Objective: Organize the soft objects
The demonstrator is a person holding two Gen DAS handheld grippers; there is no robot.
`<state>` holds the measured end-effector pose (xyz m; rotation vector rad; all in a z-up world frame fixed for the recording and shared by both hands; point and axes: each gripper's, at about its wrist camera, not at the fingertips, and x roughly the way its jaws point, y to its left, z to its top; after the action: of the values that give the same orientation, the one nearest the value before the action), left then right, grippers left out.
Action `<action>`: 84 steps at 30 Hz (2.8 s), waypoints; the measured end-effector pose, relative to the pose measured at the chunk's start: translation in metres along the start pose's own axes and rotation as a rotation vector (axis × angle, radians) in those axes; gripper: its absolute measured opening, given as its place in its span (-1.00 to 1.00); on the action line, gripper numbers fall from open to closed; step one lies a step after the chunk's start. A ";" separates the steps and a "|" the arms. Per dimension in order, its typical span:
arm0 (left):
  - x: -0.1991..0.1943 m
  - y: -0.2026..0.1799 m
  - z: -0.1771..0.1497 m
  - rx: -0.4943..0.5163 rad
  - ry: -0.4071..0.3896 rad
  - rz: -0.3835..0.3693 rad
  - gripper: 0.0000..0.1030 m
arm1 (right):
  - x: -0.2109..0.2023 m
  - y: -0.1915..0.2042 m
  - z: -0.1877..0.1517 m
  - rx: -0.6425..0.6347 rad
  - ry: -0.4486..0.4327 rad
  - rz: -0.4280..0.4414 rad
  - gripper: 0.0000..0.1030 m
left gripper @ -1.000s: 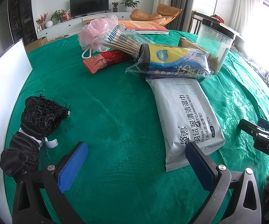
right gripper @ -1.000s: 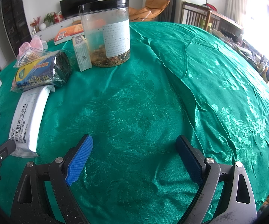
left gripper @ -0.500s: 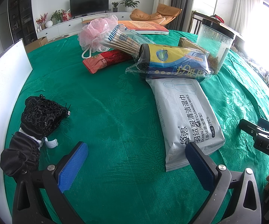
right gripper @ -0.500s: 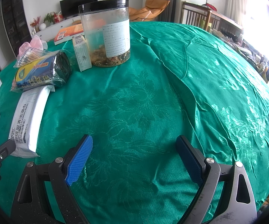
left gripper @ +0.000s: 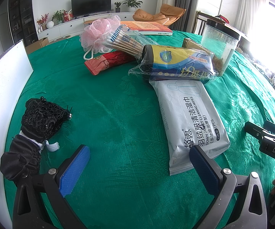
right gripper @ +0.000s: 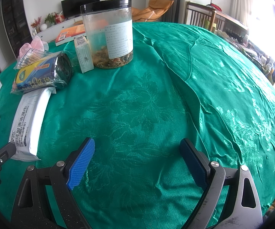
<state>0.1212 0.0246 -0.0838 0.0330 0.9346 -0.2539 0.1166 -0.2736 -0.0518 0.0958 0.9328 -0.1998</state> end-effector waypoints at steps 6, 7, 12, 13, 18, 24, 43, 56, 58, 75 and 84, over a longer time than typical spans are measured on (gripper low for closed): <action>0.000 0.000 0.000 0.000 0.000 0.000 1.00 | 0.000 0.002 -0.002 0.000 0.000 0.000 0.80; 0.000 0.000 0.000 0.000 0.000 0.000 1.00 | 0.000 -0.002 0.002 0.000 0.000 0.000 0.80; 0.000 0.000 0.000 0.000 0.000 0.000 1.00 | 0.000 0.000 0.000 0.000 0.000 0.000 0.80; 0.000 0.000 0.000 0.000 0.000 0.000 1.00 | 0.001 -0.003 0.003 0.000 0.000 0.000 0.80; 0.000 0.000 0.000 0.000 0.000 0.000 1.00 | 0.001 -0.002 0.002 0.000 0.000 0.000 0.80; 0.000 0.000 0.000 0.000 0.000 0.000 1.00 | 0.000 -0.002 0.001 0.000 0.000 0.000 0.80; 0.000 0.000 -0.001 0.000 0.000 0.000 1.00 | 0.001 -0.003 0.003 0.000 0.000 0.000 0.80; 0.000 0.000 0.000 0.000 0.000 0.000 1.00 | 0.000 0.001 -0.001 -0.002 0.000 0.002 0.80; 0.001 0.000 0.001 0.000 0.000 0.000 1.00 | 0.001 -0.003 0.002 -0.002 0.000 0.002 0.80; 0.000 0.000 0.000 0.000 0.000 0.000 1.00 | 0.000 0.000 -0.001 -0.002 0.000 0.002 0.80; 0.000 0.000 0.000 0.000 0.000 0.000 1.00 | 0.000 0.000 -0.001 -0.003 0.000 0.002 0.80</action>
<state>0.1217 0.0244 -0.0837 0.0330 0.9346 -0.2537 0.1161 -0.2731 -0.0519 0.0945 0.9332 -0.1964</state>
